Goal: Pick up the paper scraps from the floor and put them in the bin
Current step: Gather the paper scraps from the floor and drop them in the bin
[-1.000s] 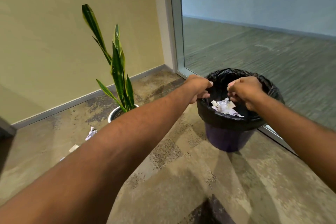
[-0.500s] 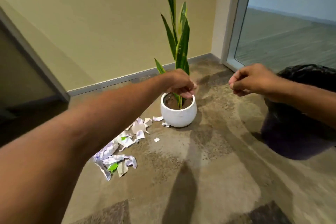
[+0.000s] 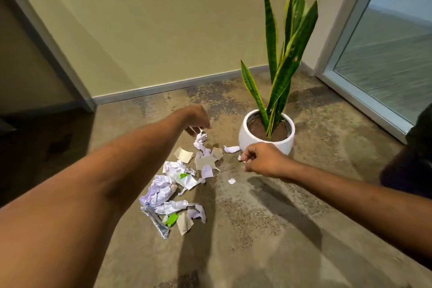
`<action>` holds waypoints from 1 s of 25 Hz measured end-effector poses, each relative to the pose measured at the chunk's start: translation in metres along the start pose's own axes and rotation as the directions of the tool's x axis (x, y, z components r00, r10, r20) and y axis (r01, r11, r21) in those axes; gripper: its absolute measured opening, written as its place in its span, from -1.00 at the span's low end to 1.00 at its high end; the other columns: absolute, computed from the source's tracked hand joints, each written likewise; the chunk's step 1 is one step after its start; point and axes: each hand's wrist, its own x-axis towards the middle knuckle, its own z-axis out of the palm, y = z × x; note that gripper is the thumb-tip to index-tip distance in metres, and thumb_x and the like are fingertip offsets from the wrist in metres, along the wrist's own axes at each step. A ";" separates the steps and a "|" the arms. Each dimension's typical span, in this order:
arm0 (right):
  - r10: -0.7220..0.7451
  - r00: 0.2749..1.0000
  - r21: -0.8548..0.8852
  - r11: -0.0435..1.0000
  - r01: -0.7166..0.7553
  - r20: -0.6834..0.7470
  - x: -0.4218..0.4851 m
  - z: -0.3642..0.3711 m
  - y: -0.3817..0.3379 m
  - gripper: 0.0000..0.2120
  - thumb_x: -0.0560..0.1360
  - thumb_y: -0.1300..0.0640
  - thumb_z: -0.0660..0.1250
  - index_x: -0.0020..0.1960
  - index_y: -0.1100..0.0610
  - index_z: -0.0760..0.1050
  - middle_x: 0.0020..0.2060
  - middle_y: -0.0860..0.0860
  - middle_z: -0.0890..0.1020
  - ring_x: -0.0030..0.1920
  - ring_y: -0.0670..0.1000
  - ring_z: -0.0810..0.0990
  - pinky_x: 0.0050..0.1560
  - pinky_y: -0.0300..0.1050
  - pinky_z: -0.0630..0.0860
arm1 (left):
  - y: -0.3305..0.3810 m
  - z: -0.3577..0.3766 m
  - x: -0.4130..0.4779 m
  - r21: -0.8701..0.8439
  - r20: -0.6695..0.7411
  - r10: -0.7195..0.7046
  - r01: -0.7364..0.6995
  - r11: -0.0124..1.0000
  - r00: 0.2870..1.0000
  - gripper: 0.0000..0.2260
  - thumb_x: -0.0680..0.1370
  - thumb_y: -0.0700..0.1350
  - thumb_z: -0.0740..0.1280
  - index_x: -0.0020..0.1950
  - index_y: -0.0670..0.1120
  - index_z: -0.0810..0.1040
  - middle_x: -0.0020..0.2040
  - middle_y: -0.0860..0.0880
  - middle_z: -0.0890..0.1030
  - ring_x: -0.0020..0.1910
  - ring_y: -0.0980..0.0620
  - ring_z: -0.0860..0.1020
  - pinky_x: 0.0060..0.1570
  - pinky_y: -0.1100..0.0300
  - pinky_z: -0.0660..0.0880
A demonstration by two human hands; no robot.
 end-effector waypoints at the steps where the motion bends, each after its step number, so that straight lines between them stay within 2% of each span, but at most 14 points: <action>1: 0.030 0.999 -0.016 0.999 -0.030 0.014 0.009 0.017 0.003 -0.77 0.44 0.23 0.54 0.10 0.14 0.70 -0.06 0.01 0.73 -0.02 0.04 0.67 -0.08 -0.15 0.53 | -0.009 0.006 0.012 0.017 -0.009 -0.001 0.001 1.000 1.000 -0.71 0.65 -0.18 0.41 0.34 -0.27 0.59 0.25 -0.25 0.65 0.19 -0.23 0.67 0.11 -0.08 0.68; 4: 0.139 0.990 -0.016 0.990 -0.139 0.003 0.027 0.063 0.015 -0.45 0.46 0.15 0.53 0.44 0.09 0.55 0.27 0.09 0.67 0.23 0.12 0.64 0.14 -0.09 0.56 | -0.035 0.028 0.043 0.076 -0.038 -0.003 0.006 0.997 0.999 -0.52 0.59 -0.18 0.45 0.51 -0.17 0.49 0.40 -0.21 0.55 0.29 -0.22 0.60 0.10 -0.03 0.65; 7: 0.259 0.963 0.158 0.956 -0.246 -0.070 0.042 0.104 0.025 -0.18 0.41 0.16 0.49 0.63 -0.06 0.34 0.39 0.07 0.60 0.27 0.12 0.62 0.24 0.03 0.62 | -0.066 0.052 0.070 0.000 -0.079 0.017 -0.017 1.000 0.997 -0.33 0.55 -0.13 0.48 0.63 -0.08 0.33 0.47 -0.22 0.50 0.29 -0.21 0.59 0.18 -0.04 0.62; 8: 0.297 0.950 0.164 0.946 -0.280 -0.092 0.048 0.115 0.029 -0.12 0.39 0.12 0.49 0.66 -0.11 0.27 0.48 0.08 0.52 0.39 0.14 0.53 0.36 0.08 0.55 | -0.075 0.059 0.078 0.019 -0.090 0.031 -0.029 0.999 0.995 -0.29 0.54 -0.07 0.49 0.66 -0.05 0.30 0.51 -0.24 0.45 0.36 -0.23 0.55 0.28 -0.06 0.58; 10: 0.362 0.926 0.109 0.930 -0.351 -0.109 0.059 0.132 0.036 -0.01 0.43 -0.05 0.51 0.72 -0.16 0.05 0.68 0.10 0.19 0.66 0.20 0.16 0.61 0.18 0.26 | -0.090 0.075 0.092 0.061 -0.083 0.041 -0.036 0.997 0.996 -0.23 0.53 0.04 0.49 0.69 -0.03 0.25 0.60 -0.27 0.33 0.53 -0.27 0.41 0.44 -0.08 0.45; 11: 0.381 0.917 0.115 0.922 -0.369 -0.117 0.065 0.138 0.037 0.03 0.45 -0.14 0.49 0.73 -0.18 -0.04 0.72 0.09 0.05 0.71 0.20 0.00 0.66 0.22 0.14 | -0.095 0.081 0.095 0.050 -0.063 0.037 -0.033 0.998 0.997 -0.24 0.53 0.05 0.49 0.68 -0.04 0.27 0.60 -0.26 0.33 0.54 -0.27 0.39 0.45 -0.07 0.44; 12: 0.390 0.912 0.137 0.918 -0.373 -0.130 0.071 0.142 0.038 0.05 0.46 -0.21 0.47 0.74 -0.19 -0.11 0.74 0.07 -0.04 0.72 0.19 -0.10 0.67 0.25 0.06 | -0.099 0.087 0.098 0.036 -0.046 0.042 -0.040 0.999 0.998 -0.29 0.54 0.04 0.48 0.64 -0.08 0.34 0.56 -0.24 0.40 0.49 -0.25 0.44 0.40 -0.05 0.48; 14: 0.391 0.906 0.161 0.916 -0.367 -0.162 0.083 0.148 0.039 0.05 0.47 -0.27 0.42 0.73 -0.19 -0.15 0.74 0.04 -0.10 0.73 0.16 -0.17 0.69 0.27 -0.04 | -0.103 0.096 0.102 -0.012 -0.045 0.081 -0.082 0.997 0.996 -0.49 0.53 -0.03 0.46 0.45 -0.16 0.53 0.37 -0.21 0.58 0.29 -0.20 0.57 0.20 0.02 0.55; 16: 0.374 0.905 0.148 0.925 -0.350 -0.202 0.091 0.153 0.037 -0.01 0.52 -0.25 0.40 0.74 -0.16 -0.13 0.75 0.01 -0.09 0.73 0.12 -0.15 0.70 0.25 -0.08 | -0.103 0.103 0.101 -0.068 -0.043 0.124 -0.126 0.990 0.991 -0.57 0.55 -0.10 0.46 0.40 -0.19 0.58 0.31 -0.17 0.63 0.23 -0.13 0.60 0.11 0.15 0.49; 18: 0.331 0.915 0.139 0.942 -0.306 -0.231 0.097 0.156 0.033 -0.06 0.57 -0.15 0.41 0.75 -0.08 -0.08 0.75 -0.01 -0.05 0.73 0.11 -0.07 0.70 0.23 -0.01 | -0.100 0.107 0.095 -0.046 -0.004 0.171 -0.171 0.984 0.985 -0.55 0.55 -0.12 0.45 0.45 -0.14 0.58 0.37 -0.11 0.62 0.30 -0.11 0.59 0.16 0.21 0.41; 20: 0.262 0.932 0.141 0.962 -0.232 -0.251 0.101 0.154 0.026 -0.10 0.57 0.02 0.46 0.74 -0.02 0.01 0.74 -0.02 0.02 0.71 0.12 0.07 0.66 0.20 0.21 | -0.096 0.110 0.090 0.011 0.049 0.228 -0.229 0.973 0.972 -0.57 0.55 -0.16 0.43 0.43 -0.06 0.62 0.36 -0.10 0.64 0.25 -0.09 0.61 0.21 0.18 0.49; 22: 0.150 0.950 0.094 0.987 -0.129 -0.273 0.107 0.146 0.022 -0.17 0.51 0.17 0.49 0.66 0.04 0.16 0.66 0.02 0.17 0.64 0.15 0.24 0.56 0.17 0.38 | -0.093 0.111 0.085 0.081 0.103 0.272 -0.281 0.956 0.957 -0.57 0.54 -0.21 0.37 0.42 -0.02 0.63 0.34 -0.10 0.66 0.25 -0.13 0.62 0.28 0.06 0.56; 23: 0.089 0.960 0.039 0.996 -0.082 -0.267 0.111 0.141 0.020 -0.19 0.48 0.19 0.51 0.62 0.06 0.20 0.61 0.07 0.23 0.60 0.18 0.29 0.52 0.17 0.42 | -0.092 0.111 0.082 0.123 0.126 0.289 -0.304 0.945 0.949 -0.57 0.54 -0.23 0.35 0.41 -0.03 0.63 0.34 -0.11 0.66 0.27 -0.15 0.62 0.31 0.02 0.56; 25: 0.014 0.986 -0.117 0.993 -0.035 -0.168 0.124 0.126 0.020 -0.12 0.44 0.16 0.54 0.65 0.10 0.17 0.60 0.14 0.20 0.60 0.22 0.25 0.54 0.16 0.36 | -0.092 0.109 0.079 0.183 0.165 0.295 -0.323 0.928 0.941 -0.56 0.55 -0.26 0.33 0.43 -0.07 0.61 0.38 -0.12 0.64 0.33 -0.16 0.60 0.36 -0.03 0.54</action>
